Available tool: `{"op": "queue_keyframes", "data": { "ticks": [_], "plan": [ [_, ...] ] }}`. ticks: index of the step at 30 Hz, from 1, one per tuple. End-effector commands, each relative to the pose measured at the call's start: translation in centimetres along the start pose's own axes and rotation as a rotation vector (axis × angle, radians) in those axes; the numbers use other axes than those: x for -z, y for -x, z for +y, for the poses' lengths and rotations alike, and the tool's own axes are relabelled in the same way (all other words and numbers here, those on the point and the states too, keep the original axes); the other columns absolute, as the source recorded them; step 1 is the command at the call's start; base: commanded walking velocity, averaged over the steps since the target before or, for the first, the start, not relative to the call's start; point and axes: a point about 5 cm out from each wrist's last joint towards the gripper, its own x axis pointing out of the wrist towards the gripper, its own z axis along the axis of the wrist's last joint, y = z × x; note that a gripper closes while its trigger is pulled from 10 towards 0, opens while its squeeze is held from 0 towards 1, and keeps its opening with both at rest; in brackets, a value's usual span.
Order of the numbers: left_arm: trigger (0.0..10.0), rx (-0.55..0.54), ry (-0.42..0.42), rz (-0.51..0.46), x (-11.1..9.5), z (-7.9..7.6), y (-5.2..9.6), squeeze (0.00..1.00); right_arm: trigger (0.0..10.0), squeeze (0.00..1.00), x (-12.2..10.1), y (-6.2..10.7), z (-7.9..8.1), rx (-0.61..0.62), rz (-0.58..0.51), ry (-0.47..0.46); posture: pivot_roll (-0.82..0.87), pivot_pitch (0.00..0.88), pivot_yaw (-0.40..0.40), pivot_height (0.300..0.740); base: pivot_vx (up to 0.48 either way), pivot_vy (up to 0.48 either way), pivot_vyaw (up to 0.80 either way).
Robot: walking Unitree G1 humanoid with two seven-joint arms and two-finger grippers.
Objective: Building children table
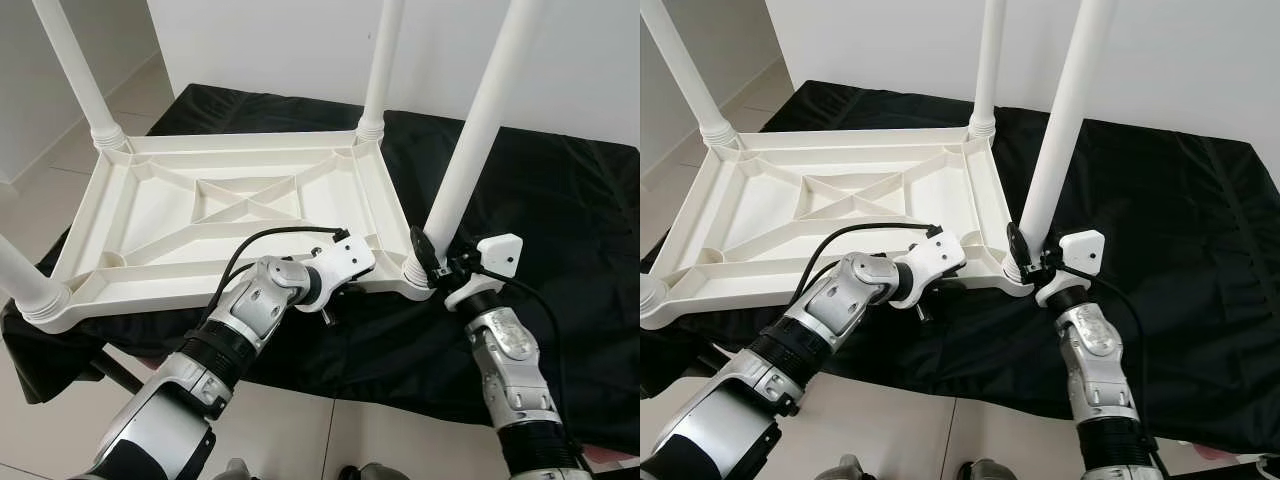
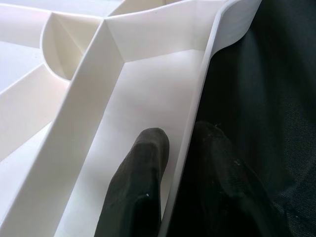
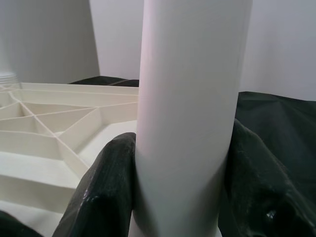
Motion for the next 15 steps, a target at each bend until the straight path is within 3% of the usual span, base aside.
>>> {"op": "queue_keyframes", "data": {
  "ticks": [1,15],
  "plan": [
    [10.0,-0.040,-0.064,-0.076,-2.5,0.9,0.8,0.00,10.0,0.00,2.9,2.0,-0.6,-0.006,0.155,-0.036,-0.09,0.047,0.001,0.740,0.000,0.000,0.00],
    [10.0,-0.033,-0.066,-0.073,-2.4,0.8,0.8,0.00,10.0,0.00,3.9,3.4,-2.7,-0.128,0.191,-0.027,-0.09,0.043,0.008,0.740,0.000,0.000,0.00]
  ]
}}
